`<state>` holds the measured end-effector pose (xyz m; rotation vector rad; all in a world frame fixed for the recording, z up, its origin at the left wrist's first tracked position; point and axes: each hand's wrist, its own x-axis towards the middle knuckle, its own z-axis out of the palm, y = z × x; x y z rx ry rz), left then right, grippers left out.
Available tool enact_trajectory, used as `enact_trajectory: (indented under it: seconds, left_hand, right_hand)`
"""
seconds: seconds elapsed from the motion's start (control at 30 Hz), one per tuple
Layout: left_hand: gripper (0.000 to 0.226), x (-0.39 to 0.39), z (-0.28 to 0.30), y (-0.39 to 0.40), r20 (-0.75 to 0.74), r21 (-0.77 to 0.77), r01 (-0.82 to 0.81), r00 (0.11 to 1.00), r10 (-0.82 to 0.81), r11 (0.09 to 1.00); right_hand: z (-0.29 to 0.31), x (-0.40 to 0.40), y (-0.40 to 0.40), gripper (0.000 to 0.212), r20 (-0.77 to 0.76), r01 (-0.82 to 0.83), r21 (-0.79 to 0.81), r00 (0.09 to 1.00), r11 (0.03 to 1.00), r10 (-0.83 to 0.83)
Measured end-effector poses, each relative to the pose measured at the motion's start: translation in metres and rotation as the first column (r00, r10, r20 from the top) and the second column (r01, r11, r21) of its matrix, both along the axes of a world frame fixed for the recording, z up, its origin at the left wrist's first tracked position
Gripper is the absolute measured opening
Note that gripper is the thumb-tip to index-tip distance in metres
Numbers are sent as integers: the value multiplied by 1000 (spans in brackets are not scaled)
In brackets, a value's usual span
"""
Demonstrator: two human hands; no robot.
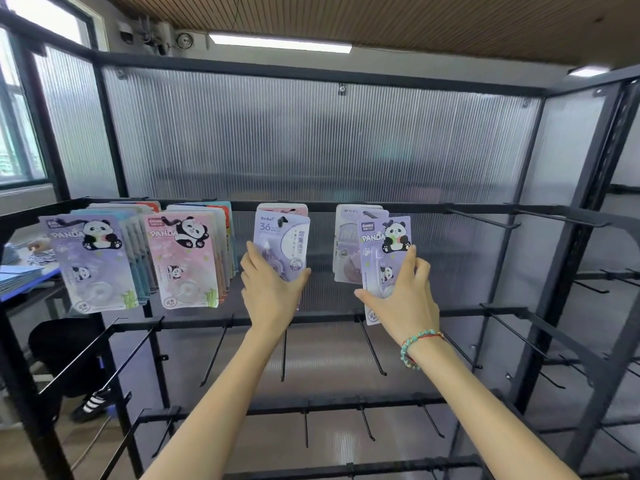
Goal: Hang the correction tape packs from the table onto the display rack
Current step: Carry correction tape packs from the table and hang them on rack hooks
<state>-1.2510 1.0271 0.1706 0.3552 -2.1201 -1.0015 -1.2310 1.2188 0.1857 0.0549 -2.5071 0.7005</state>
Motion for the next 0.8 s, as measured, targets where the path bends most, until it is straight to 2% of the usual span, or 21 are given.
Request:
enact_trajectory:
  seconds: [0.23,0.5,0.8]
  left_hand:
    - [117,-15,-1,1,-21,98,49,999,-47,994]
    - [117,-37,5,0,23,117,19,999,-22,993]
    - [118,-48,8,-3,49,114,7,999,-12,993]
  right_hand:
    - [1,-43,-21,123,39,34,-67,999,997,-31]
    - [0,-86,-37,123,67,81,-80,995,993,-76]
    - [0,-101,-38,121,81,108,-10,991,994,-106]
